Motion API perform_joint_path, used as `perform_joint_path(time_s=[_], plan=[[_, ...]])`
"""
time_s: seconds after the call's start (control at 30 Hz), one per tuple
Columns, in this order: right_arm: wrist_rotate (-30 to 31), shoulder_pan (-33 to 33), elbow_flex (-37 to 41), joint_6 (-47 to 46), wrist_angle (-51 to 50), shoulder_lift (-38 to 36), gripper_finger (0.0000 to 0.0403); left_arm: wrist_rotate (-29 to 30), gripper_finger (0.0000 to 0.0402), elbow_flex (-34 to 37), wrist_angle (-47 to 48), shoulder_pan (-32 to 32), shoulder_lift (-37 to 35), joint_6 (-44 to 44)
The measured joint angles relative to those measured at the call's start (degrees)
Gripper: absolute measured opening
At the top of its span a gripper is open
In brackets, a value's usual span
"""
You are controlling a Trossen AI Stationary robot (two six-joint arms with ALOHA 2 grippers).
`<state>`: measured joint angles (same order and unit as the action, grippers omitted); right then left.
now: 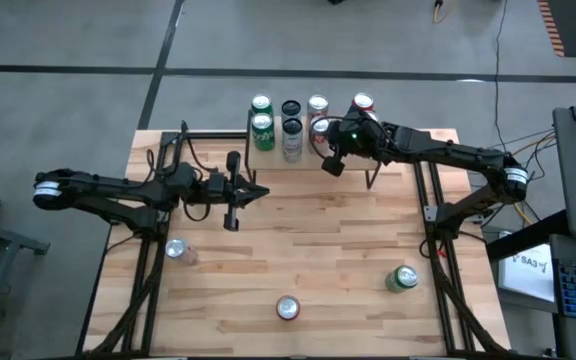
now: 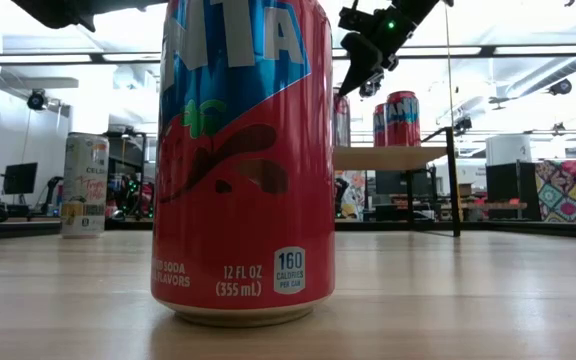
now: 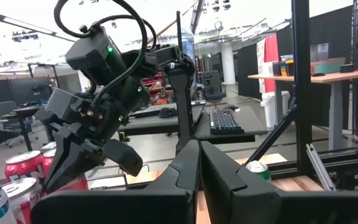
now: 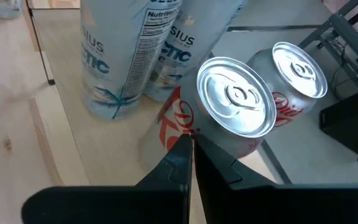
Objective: Place canned beverage on shelf
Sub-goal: Put the bottom white red soda can on the shelf aligned with the other white red soda can
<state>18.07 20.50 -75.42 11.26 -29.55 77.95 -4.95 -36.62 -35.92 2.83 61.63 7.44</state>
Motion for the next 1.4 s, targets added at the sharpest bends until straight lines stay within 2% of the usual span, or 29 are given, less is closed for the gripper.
perform_joint_path(time_s=[0.93, 1.2, 1.4], plan=[[-0.02, 0.91, 0.48, 0.28, 1.58, 0.07, 0.0009, 0.0, 0.0, 0.0, 0.02, 0.02, 0.0, 0.0], [0.03, 0.91, 0.2, -0.78, -2.82, 0.07, 0.0009, 0.0, 0.0, 0.0, 0.07, 0.02, 0.0, 0.0], [4.4, 0.93, 0.18, 0.07, -2.74, 0.07, 0.0009, 0.0, 0.0, 0.0, 0.1, 0.0, 0.0, 0.0]])
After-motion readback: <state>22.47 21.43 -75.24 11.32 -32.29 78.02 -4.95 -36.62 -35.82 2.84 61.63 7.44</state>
